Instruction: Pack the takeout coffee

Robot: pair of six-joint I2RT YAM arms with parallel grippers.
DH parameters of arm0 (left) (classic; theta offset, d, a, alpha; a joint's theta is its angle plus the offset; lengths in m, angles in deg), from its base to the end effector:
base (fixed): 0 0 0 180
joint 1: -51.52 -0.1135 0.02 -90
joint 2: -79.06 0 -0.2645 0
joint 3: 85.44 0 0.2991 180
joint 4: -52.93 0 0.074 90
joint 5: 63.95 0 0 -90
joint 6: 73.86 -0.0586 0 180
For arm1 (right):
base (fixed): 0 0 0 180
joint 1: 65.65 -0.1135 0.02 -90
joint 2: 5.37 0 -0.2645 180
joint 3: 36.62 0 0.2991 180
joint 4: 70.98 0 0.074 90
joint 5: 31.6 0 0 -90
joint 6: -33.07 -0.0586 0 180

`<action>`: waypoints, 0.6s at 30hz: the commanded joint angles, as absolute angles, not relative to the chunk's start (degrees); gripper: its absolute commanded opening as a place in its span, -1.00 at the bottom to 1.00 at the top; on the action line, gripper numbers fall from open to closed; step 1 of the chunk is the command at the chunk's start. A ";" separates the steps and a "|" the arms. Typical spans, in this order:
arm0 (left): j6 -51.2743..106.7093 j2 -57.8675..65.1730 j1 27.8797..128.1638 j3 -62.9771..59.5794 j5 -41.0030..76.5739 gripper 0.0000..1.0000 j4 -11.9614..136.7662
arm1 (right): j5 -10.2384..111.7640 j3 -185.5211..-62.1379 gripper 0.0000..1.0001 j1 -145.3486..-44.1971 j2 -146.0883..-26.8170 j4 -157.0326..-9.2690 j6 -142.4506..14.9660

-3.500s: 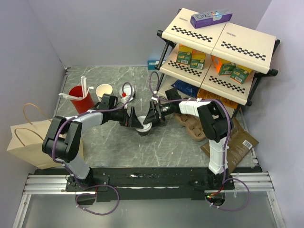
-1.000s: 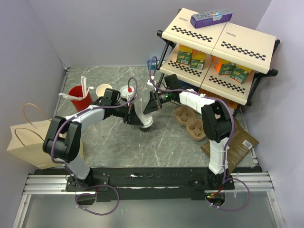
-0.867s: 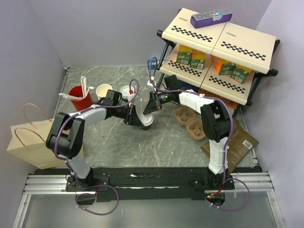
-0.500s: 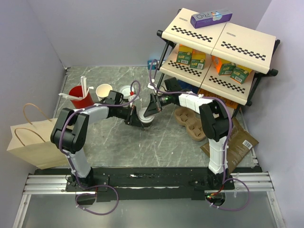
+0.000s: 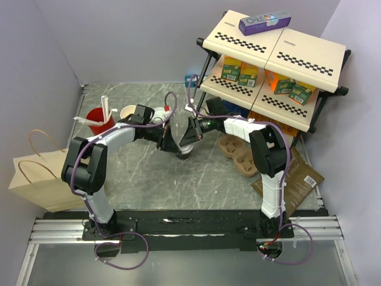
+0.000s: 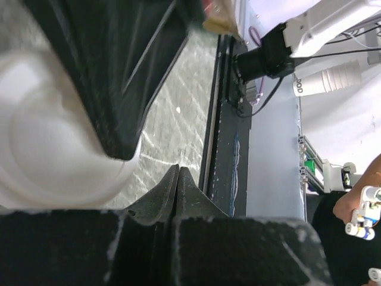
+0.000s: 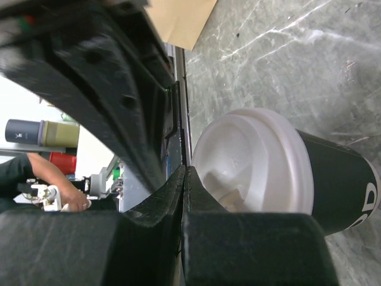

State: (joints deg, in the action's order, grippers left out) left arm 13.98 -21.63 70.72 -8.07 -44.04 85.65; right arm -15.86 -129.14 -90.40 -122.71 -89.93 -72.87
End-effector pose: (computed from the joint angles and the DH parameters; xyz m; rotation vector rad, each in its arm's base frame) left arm 0.3561 -0.1823 0.1771 0.8878 2.1153 -1.6574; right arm 0.4104 0.2513 0.1607 -0.8647 2.1068 1.8599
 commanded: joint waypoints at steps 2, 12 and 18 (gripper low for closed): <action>12.18 -21.75 68.40 -3.13 -48.75 -0.98 86.30 | -17.44 -129.05 -0.95 -89.38 -118.58 -87.65 -72.67; 30.87 -21.75 66.20 -6.53 -42.16 -0.98 64.40 | -15.08 -126.59 -0.96 -88.85 -115.32 -96.52 -63.18; 39.87 -24.30 67.17 -8.65 -41.02 -0.98 54.05 | -13.49 -128.70 -0.96 -88.85 -116.81 -101.45 -58.51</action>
State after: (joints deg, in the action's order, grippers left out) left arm 31.95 -23.20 66.37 -8.46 -41.96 65.61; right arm -14.08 -127.18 -89.00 -118.54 -98.04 -63.32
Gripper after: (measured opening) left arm 0.012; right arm 0.023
